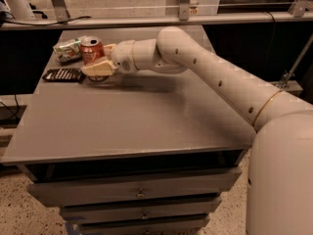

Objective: Move coke can near rxbar chocolate

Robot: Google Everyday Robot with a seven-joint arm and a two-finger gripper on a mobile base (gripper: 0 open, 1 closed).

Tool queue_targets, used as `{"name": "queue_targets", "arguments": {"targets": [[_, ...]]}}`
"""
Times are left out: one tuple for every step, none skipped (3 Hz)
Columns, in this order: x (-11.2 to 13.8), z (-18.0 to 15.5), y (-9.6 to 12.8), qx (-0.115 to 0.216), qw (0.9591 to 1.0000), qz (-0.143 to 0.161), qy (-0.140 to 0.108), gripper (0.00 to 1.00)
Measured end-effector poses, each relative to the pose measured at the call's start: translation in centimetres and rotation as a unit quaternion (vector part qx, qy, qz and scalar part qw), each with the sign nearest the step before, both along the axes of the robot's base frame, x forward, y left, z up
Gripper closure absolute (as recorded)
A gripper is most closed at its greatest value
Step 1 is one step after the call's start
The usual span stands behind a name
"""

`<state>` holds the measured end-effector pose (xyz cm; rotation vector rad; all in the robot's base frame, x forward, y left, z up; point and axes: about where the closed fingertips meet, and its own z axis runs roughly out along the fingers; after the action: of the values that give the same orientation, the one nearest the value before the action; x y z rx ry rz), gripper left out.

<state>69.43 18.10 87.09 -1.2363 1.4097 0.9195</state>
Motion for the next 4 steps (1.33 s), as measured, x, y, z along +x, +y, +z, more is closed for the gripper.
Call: {"name": "queue_targets", "arguments": {"targets": [[-0.7,-1.0,-0.5,0.000,0.9997,0.002,0.024,0.00],[-1.0,-0.7,-2.3,0.001,0.9996,-0.009,0.027,0.00],[-0.8,2.4,-6.5,0.005,0.9993,-0.033,-0.013,0.00],[-0.4,6.9,-12.9,0.009,0.9948,-0.061,-0.081,0.00]]}}
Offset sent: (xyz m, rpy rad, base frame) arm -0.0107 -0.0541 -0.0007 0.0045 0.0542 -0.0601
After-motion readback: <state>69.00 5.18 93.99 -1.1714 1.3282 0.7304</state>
